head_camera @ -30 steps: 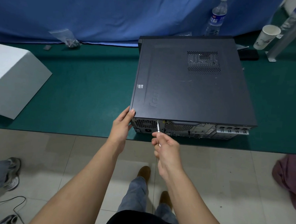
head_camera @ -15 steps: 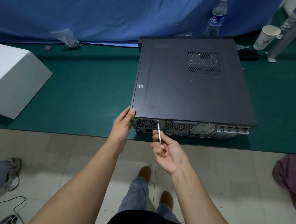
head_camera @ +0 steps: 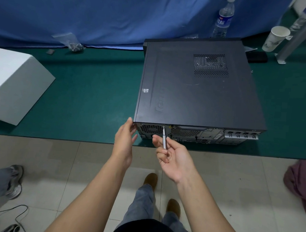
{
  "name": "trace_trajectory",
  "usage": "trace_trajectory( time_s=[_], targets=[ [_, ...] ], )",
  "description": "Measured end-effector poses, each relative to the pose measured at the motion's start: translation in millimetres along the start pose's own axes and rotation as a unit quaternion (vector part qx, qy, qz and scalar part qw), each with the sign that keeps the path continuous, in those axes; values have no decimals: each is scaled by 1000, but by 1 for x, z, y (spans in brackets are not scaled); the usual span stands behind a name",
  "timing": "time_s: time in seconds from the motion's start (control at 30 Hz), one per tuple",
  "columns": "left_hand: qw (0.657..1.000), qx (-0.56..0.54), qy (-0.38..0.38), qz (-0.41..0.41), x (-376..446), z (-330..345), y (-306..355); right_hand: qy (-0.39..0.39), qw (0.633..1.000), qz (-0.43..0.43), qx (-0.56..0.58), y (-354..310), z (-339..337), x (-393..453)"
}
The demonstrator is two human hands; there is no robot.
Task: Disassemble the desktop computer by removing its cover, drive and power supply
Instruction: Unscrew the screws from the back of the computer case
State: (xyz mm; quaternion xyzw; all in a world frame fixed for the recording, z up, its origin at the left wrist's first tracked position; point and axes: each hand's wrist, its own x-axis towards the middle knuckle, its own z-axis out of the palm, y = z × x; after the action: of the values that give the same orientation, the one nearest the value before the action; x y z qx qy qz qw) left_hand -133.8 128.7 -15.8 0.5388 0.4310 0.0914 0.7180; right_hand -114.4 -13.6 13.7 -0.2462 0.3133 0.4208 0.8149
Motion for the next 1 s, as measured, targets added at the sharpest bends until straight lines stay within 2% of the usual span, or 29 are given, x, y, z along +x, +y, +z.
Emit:
trace_trajectory(
  time_s=[0.07, 0.1, 0.2, 0.3, 0.4, 0.53, 0.63, 0.87, 0.93, 1.0],
  targets=[
    [996, -74, 28, -52, -6, -2, -4, -39, 997, 37, 53, -4, -1, -1],
    [992, -99, 16, -80, -8, -1, -5, -52, 995, 46, 78, -5, -1, 0],
    [979, -95, -100, -147, -13, 8, -5, -56, 991, 40, 118, -2, -1, 2],
    [968, -63, -172, -169, -13, 22, 0, -6, 998, -21, 54, 4, 1, 4],
    [961, -54, -201, -182, -11, 30, 4, 69, 989, -112, -69, 12, 6, 6],
    [950, -72, -224, -204, -9, 30, 6, 109, 977, -150, -109, 17, 10, 7],
    [946, -82, -227, -218, -9, 28, 8, 96, 981, -131, -103, 14, 8, 6],
    [936, -103, -225, -250, -4, 31, 6, -14, 999, 23, 24, -5, -1, 1],
    [934, -108, -222, -258, -6, 33, 7, -1, 1000, 13, 19, -6, -1, 1],
    [931, -117, -220, -268, -8, 35, 8, 37, 998, -32, -35, -2, 2, 1]
  ],
)
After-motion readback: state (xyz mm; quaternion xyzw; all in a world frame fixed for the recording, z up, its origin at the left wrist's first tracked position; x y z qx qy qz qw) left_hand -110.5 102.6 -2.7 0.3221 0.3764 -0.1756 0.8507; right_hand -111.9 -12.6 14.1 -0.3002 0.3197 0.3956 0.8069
